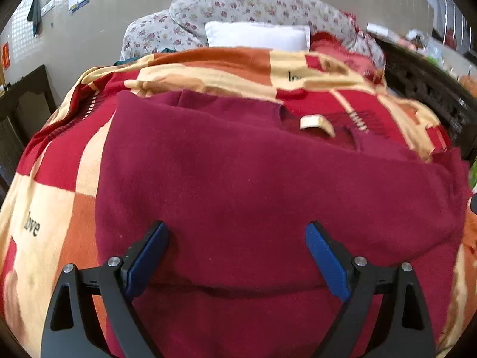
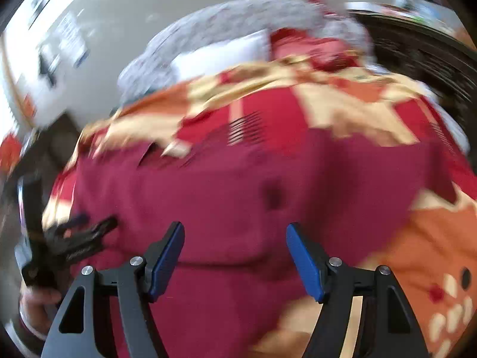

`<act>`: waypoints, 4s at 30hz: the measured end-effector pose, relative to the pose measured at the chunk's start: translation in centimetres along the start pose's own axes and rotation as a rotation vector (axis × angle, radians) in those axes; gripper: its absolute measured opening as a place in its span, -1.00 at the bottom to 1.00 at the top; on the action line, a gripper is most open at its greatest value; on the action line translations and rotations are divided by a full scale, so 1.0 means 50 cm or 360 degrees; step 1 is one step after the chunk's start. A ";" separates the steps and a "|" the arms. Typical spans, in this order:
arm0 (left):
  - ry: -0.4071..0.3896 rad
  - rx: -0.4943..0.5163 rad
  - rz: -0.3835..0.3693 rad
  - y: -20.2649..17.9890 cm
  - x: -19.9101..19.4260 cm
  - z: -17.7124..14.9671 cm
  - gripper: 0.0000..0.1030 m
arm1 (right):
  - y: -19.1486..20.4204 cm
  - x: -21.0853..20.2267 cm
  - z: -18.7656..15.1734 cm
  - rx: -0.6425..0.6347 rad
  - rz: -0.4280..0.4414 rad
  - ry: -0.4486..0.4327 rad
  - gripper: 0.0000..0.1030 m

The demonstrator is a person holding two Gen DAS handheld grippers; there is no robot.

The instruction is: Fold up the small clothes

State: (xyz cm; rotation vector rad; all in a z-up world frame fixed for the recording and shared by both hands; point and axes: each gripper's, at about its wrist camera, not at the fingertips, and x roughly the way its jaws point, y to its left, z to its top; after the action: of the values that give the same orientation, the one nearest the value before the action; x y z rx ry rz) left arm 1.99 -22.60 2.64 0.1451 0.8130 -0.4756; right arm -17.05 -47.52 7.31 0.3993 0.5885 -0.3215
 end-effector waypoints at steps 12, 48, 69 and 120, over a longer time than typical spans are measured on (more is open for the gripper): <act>-0.0030 0.0054 0.0005 -0.012 0.017 -0.020 0.89 | -0.344 0.042 0.091 0.0725 -0.0103 -0.0079 0.61; -0.0248 -0.0327 -0.0204 0.183 -0.102 0.046 0.92 | 0.305 0.133 -0.021 -0.0340 0.0583 0.0161 0.52; -0.0364 -0.0683 -0.0110 0.348 -0.141 0.038 0.92 | 0.345 0.141 0.069 0.0052 0.0875 0.0018 0.56; -0.0377 -0.0208 0.0114 0.197 -0.102 0.067 -0.91 | 0.090 -0.050 0.011 0.0047 0.0416 -0.0006 0.65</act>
State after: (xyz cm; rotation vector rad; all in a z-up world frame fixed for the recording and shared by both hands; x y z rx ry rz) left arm 5.75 -13.11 8.07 -0.0037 0.6025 -0.3626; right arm -16.96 -43.40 10.44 0.4984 0.5210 -0.0804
